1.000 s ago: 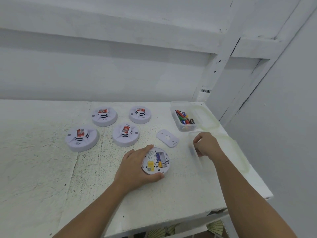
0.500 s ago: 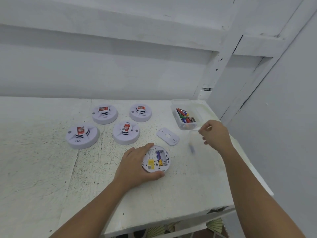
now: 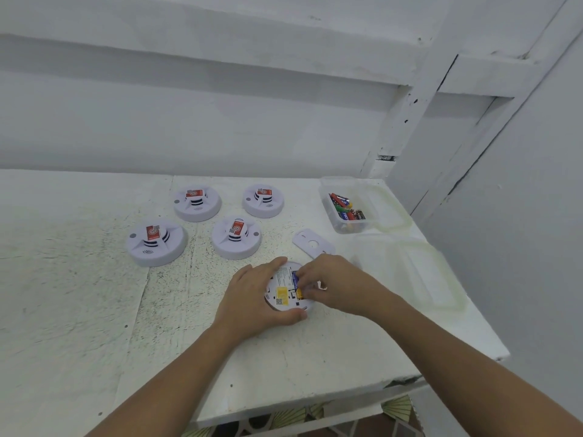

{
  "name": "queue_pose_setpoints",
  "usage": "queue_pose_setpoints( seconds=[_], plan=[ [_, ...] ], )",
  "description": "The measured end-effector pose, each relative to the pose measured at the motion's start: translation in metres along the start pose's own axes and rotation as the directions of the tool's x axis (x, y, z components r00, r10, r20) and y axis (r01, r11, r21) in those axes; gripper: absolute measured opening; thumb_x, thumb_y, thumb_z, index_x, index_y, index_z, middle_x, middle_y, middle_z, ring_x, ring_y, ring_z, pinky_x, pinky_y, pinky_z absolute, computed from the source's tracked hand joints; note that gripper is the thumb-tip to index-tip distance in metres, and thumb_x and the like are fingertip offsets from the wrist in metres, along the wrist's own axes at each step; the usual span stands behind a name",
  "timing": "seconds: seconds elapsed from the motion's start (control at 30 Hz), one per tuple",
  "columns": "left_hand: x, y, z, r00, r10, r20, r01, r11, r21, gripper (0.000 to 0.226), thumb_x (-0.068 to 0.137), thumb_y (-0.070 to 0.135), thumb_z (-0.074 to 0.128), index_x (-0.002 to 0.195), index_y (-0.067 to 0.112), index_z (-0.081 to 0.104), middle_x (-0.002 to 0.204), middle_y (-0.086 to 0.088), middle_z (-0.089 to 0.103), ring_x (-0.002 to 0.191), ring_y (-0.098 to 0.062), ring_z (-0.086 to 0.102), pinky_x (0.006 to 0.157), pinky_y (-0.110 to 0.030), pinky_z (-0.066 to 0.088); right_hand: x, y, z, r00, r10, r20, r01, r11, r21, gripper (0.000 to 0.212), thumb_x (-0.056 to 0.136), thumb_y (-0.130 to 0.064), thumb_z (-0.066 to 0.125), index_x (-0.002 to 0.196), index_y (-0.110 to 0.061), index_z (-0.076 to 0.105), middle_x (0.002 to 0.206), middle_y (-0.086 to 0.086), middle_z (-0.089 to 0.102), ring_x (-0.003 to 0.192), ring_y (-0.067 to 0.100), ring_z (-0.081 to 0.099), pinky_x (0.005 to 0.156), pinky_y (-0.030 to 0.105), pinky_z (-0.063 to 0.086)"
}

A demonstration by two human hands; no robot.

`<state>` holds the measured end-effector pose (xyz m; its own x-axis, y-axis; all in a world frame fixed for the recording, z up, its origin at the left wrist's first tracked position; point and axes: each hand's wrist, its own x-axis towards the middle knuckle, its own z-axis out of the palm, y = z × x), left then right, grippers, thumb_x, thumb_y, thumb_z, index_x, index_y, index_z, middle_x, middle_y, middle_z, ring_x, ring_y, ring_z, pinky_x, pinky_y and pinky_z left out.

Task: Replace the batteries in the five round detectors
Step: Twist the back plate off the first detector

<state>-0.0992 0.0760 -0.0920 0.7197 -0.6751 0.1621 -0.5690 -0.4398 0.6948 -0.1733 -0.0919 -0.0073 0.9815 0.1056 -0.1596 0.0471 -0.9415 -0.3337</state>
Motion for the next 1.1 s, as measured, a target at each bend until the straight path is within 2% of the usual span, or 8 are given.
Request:
queue_pose_setpoints(
  seconds=[0.1,0.27,0.37,0.5,0.6,0.73,0.9,1.1],
  plan=[
    [-0.001,0.001,-0.002,1.0,-0.005,-0.002,0.005,1.0,-0.009,0.099,0.053,0.081,0.061,0.137,0.034,0.041,0.102,0.024,0.051,0.09,0.001,0.043,0.105,-0.037,0.034,0.002,-0.003,-0.005,0.996,-0.061,0.071,0.069,0.991,-0.115,0.026,0.094,-0.021,0.055,0.11,-0.01,0.072,0.119,0.003,0.068,0.104,0.018,0.059,0.09,0.031,0.045],
    [0.001,0.003,-0.003,1.0,-0.014,0.019,0.014,1.0,-0.024,0.102,0.051,0.083,0.059,0.138,0.034,0.041,0.103,0.024,0.051,0.091,0.006,0.044,0.108,-0.037,0.031,0.008,-0.002,-0.005,0.982,-0.128,0.14,0.162,0.95,-0.268,0.028,0.093,-0.023,0.052,0.092,-0.006,0.074,0.092,0.008,0.071,0.086,0.023,0.061,0.076,0.04,0.049],
    [0.0,0.002,-0.004,1.0,-0.018,0.019,0.019,0.999,-0.039,0.102,0.05,0.082,0.061,0.138,0.035,0.041,0.1,0.023,0.051,0.095,0.018,0.041,0.108,-0.038,0.03,0.011,-0.005,-0.005,0.982,-0.133,0.135,0.167,0.942,-0.291,0.026,0.09,-0.018,0.05,0.079,-0.006,0.07,0.074,0.007,0.065,0.069,0.021,0.055,0.061,0.038,0.049],
    [0.001,0.0,-0.004,0.999,-0.019,0.029,0.02,0.999,-0.044,0.102,0.049,0.082,0.064,0.138,0.036,0.041,0.101,0.025,0.051,0.096,0.021,0.04,0.108,-0.039,0.031,0.014,-0.011,-0.01,0.983,-0.113,0.141,0.153,0.936,-0.317,0.014,0.084,-0.017,0.054,0.083,-0.008,0.066,0.074,0.007,0.057,0.072,0.023,0.054,0.058,0.03,0.037],
    [0.002,0.001,-0.004,0.999,-0.02,0.038,0.022,0.999,-0.049,0.104,0.049,0.082,0.064,0.138,0.035,0.039,0.106,0.027,0.05,0.097,0.024,0.037,0.109,-0.037,0.028,0.017,-0.012,-0.01,0.983,-0.101,0.156,0.148,0.934,-0.326,0.012,0.08,-0.017,0.058,0.086,-0.008,0.065,0.073,0.004,0.051,0.073,0.022,0.054,0.059,0.028,0.036],
    [0.002,0.0,-0.004,0.999,-0.019,0.042,0.021,0.999,-0.047,0.105,0.048,0.083,0.063,0.138,0.034,0.04,0.109,0.029,0.049,0.097,0.023,0.038,0.11,-0.036,0.027,0.016,-0.011,-0.009,0.988,-0.094,0.126,0.128,0.947,-0.296,0.016,0.078,-0.017,0.061,0.091,-0.011,0.066,0.073,0.001,0.049,0.071,0.019,0.05,0.055,0.026,0.033],
    [0.001,0.0,-0.004,0.999,-0.016,0.044,0.018,0.999,-0.049,0.107,0.046,0.084,0.063,0.137,0.035,0.04,0.114,0.03,0.05,0.099,0.023,0.038,0.112,-0.034,0.025,0.01,-0.006,-0.009,0.995,-0.057,0.081,0.067,0.99,-0.122,0.024,0.077,-0.013,0.061,0.099,-0.015,0.071,0.08,0.002,0.065,0.074,0.017,0.057,0.064,0.03,0.045],
    [0.0,0.0,-0.004,0.999,-0.02,0.033,0.022,0.998,-0.066,0.105,0.045,0.081,0.068,0.137,0.036,0.041,0.106,0.035,0.045,0.098,0.025,0.036,0.111,-0.033,0.026,0.001,-0.006,-0.007,0.999,0.032,0.02,-0.033,0.997,0.065,0.015,0.082,-0.024,0.063,0.084,-0.014,0.073,0.078,-0.001,0.068,0.074,0.015,0.058,0.066,0.033,0.049]
  ],
)
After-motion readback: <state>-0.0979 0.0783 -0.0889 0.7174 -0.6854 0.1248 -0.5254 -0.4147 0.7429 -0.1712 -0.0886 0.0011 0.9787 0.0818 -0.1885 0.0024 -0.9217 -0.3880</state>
